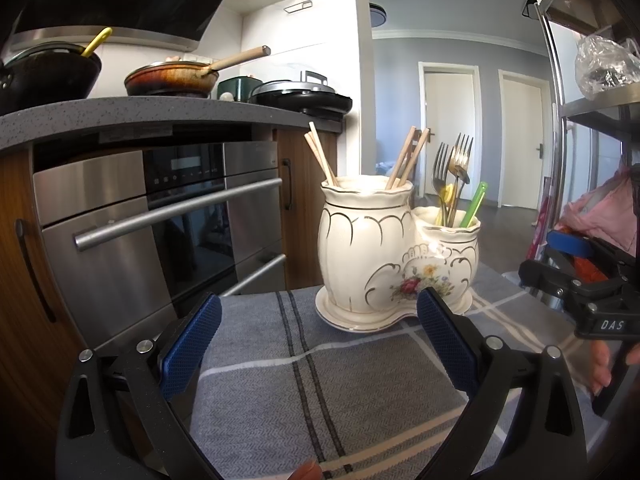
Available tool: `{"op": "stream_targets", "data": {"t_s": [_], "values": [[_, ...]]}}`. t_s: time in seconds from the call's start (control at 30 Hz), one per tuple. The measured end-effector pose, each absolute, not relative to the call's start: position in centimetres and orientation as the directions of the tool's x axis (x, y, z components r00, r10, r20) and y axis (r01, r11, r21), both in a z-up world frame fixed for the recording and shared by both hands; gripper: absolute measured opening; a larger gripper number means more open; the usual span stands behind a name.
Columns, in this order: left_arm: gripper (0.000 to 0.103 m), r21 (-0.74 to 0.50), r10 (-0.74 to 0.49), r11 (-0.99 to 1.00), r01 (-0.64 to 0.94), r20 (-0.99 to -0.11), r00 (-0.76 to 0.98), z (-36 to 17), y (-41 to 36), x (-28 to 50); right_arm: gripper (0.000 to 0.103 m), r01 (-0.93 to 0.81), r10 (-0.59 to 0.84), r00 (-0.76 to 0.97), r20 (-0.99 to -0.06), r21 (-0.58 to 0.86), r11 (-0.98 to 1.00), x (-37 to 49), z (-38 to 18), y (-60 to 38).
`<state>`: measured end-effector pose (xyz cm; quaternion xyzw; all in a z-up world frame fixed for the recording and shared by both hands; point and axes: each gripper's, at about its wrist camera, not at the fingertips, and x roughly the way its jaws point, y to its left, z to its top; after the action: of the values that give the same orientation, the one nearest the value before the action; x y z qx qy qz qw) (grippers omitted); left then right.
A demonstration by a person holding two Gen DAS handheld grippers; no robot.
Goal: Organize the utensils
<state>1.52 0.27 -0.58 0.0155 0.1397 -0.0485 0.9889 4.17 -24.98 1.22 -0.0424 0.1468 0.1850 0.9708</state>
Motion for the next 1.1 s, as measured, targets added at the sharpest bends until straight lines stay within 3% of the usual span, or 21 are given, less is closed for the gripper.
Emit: {"op": "stream_targets", "data": {"t_s": [1.1], "values": [[0.098, 0.023, -0.099, 0.994, 0.11, -0.293, 0.951, -0.51, 0.24, 1.8, 0.098, -0.368, 0.343, 0.888, -0.306, -0.026, 0.929, 4.19, 0.8, -25.26]]}}
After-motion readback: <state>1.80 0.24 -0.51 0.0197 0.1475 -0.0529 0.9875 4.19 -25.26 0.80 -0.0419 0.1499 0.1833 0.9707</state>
